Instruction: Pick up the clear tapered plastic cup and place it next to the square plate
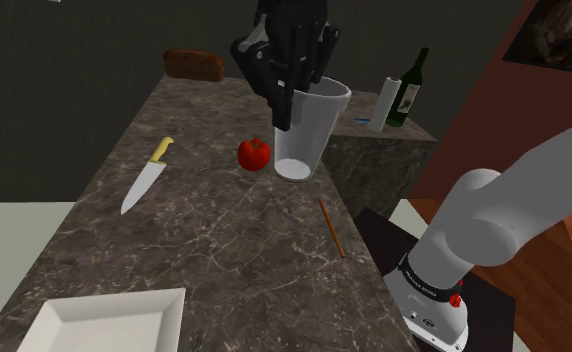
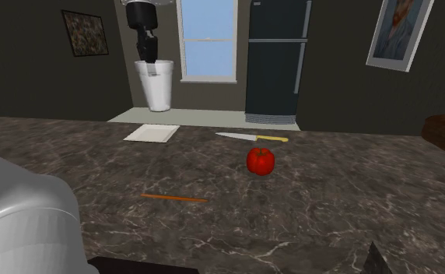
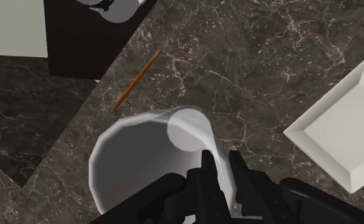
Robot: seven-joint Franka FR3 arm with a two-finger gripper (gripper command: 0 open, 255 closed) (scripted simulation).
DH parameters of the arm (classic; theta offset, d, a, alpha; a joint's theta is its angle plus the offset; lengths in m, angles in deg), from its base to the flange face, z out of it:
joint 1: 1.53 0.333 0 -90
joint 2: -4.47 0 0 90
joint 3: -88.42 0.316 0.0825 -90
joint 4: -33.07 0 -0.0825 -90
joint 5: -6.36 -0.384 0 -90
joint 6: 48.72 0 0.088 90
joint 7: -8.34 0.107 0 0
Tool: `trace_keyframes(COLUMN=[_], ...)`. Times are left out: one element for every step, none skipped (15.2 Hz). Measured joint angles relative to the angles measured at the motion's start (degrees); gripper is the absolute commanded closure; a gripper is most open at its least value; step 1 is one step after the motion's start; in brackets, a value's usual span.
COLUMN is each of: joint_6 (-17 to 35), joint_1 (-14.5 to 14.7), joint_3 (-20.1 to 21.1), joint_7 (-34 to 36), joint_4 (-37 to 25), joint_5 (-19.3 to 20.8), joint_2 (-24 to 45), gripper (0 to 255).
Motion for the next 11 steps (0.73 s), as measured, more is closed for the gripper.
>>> trace_keyframes(joint_6=[0.2, 0.2, 0.0, -0.1, -0.3, -0.7, -0.6, -0.9, -1.2, -1.7, -1.4], joint_1=[0.1, 0.3, 0.3, 0.2, 0.3, 0.2, 0.4, 0.5, 0.7, 1.1, 1.6], joint_3=[1.6, 3.0, 4.6, 6.4, 8.1, 10.3, 12.2, 14.5, 16.9, 20.1, 21.8], joint_7=[1.8, 3.5, 5.3, 7.2, 9.2, 11.4, 13.7, 16.1, 18.7, 22.1, 24.5], joint_4=[-0.7, -1.5, -2.9, -4.3, -5.5, -7.6, -8.5, -10.2, -12.0, -14.6, -15.6], joint_5=[-0.1, -0.2, 0.0, 0.3, 0.5, 1.3, 1.8, 2.7, 4.0, 6.4, 7.9], joint_2=[0.9, 1.6, 2.8, 4.3, 5.4, 7.4, 8.7, 10.8, 13.0, 16.7, 18.9], gripper=[255, 255, 255, 255, 255, 255, 255, 255, 255, 255, 255])
